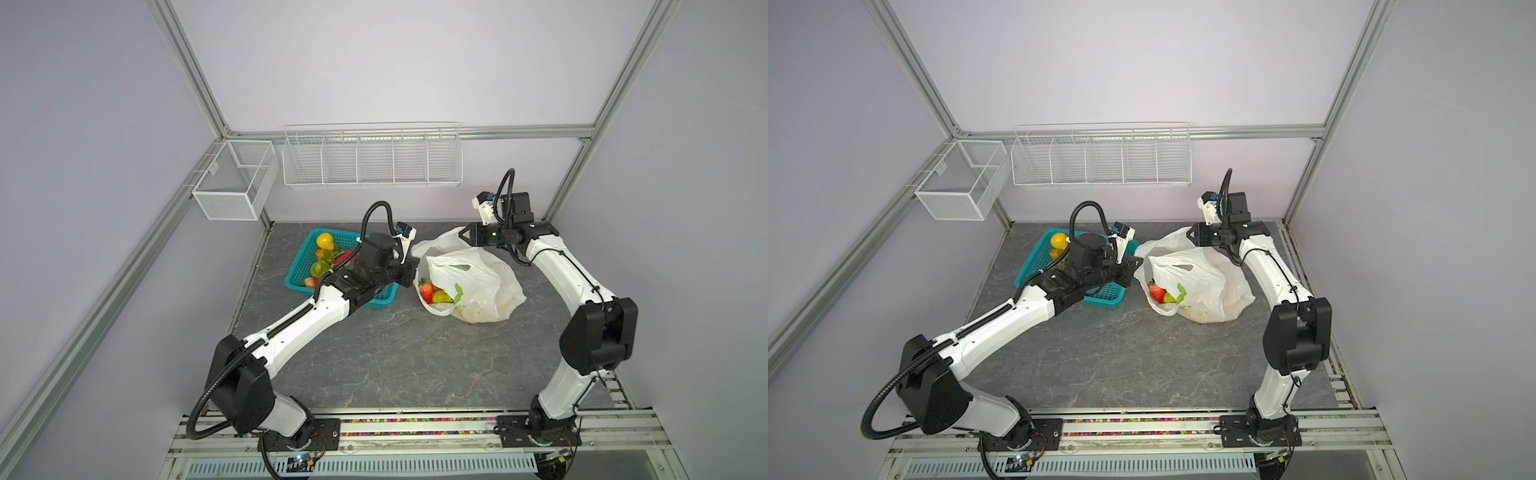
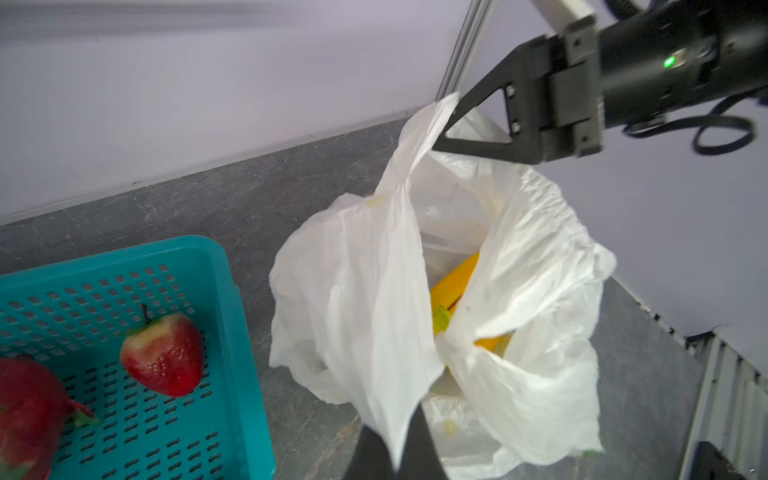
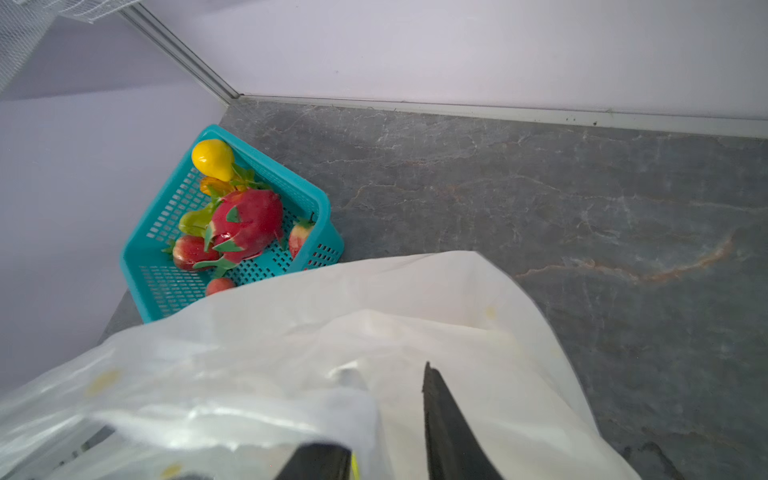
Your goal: Place the fake fruits into the plastic bag and tie a complex knot
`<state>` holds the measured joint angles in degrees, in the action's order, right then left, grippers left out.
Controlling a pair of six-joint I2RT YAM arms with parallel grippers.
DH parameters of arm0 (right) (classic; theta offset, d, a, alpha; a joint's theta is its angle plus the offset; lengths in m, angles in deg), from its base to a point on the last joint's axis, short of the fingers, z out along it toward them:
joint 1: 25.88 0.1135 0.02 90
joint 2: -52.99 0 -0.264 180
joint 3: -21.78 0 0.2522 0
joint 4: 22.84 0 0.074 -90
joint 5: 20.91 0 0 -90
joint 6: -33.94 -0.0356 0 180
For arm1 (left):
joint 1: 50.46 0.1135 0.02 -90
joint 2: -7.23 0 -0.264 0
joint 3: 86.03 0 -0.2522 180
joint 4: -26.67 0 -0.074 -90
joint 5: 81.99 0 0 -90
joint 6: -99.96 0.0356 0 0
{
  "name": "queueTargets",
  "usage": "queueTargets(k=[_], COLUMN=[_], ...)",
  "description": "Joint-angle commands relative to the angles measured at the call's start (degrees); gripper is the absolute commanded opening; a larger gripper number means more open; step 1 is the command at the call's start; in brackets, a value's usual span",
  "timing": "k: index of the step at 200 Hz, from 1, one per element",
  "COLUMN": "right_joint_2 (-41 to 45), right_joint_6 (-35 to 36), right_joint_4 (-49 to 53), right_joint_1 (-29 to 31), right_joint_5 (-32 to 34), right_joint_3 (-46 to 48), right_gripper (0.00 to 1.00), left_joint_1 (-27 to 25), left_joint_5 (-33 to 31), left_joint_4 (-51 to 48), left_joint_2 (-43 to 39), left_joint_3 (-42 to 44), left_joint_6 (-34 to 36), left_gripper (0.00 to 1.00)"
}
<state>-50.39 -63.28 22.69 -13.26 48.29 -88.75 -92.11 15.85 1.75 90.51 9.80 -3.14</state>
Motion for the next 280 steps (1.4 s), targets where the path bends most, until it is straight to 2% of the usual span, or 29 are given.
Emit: queueTargets(k=[1,7,11,21,50,87,116,137,158,203,230,256,280], right_joint_2=[1.7,2.8,3.7,7.0,18.1,30.3,36.7,37.3,35.8,32.0,32.9,32.3,30.7], right_joint_6=[2.7,3.5,3.9,4.9,7.6,9.7,10.4,13.0,17.2,23.4,24.6,25.8,27.4], right_joint_4=[5.4,5.9,6.0,5.7,5.1,7.0,6.3,4.6,2.5,-0.1,-2.2,-1.3,0.4], right_joint_1=[2.6,3.1,3.5,4.3,8.3,15.7,23.2,28.4,32.8,36.4,38.7,40.3,42.2], right_joint_5=[7.2,9.7,11.2,14.3,20.7,22.5,18.0,18.1,22.4,29.8,31.3,33.6,37.2], right_joint_3=[-3.7,-3.5,-3.1,-1.4,5.6,15.8,24.2,27.2,28.5,30.3,32.8,33.7,34.3], right_gripper=[0.52,0.58,0.65,0.73,0.85,0.87,0.78,0.76,0.79,0.80,0.79,0.85,0.96], left_joint_1=[0.0,0.0,0.0,0.0,0.0,0.0,0.0,0.0,0.0,0.1,0.1,0.2,0.7], left_joint_5=[0.8,1.1,1.5,2.3,2.6,1.5,1.6,1.8,1.8,1.4,1.0,1.0,0.5], left_joint_4=[1.4,1.8,2.0,2.8,2.7,1.5,0.6,0.5,0.6,0.3,-0.3,-1.0,-1.3], left_joint_2=[-0.9,-1.0,-1.1,-1.3,-2.5,-3.4,-3.9,-4.2,-4.7,-5.2,-5.0,-4.7,-4.9], left_joint_3=[2.3,2.8,2.9,3.6,4.7,5.0,4.8,4.6,4.8,4.5,3.9,3.0,2.9], left_joint_6=[-10.4,-11.3,-11.9,-13.0,-13.6,-13.1,-13.0,-12.9,-12.9,-13.1,-13.0,-12.7,-12.8], left_gripper=[0.00,0.00,0.00,0.00,0.00,0.00,0.00,0.00,0.00,0.00,0.00,0.00,0.00])
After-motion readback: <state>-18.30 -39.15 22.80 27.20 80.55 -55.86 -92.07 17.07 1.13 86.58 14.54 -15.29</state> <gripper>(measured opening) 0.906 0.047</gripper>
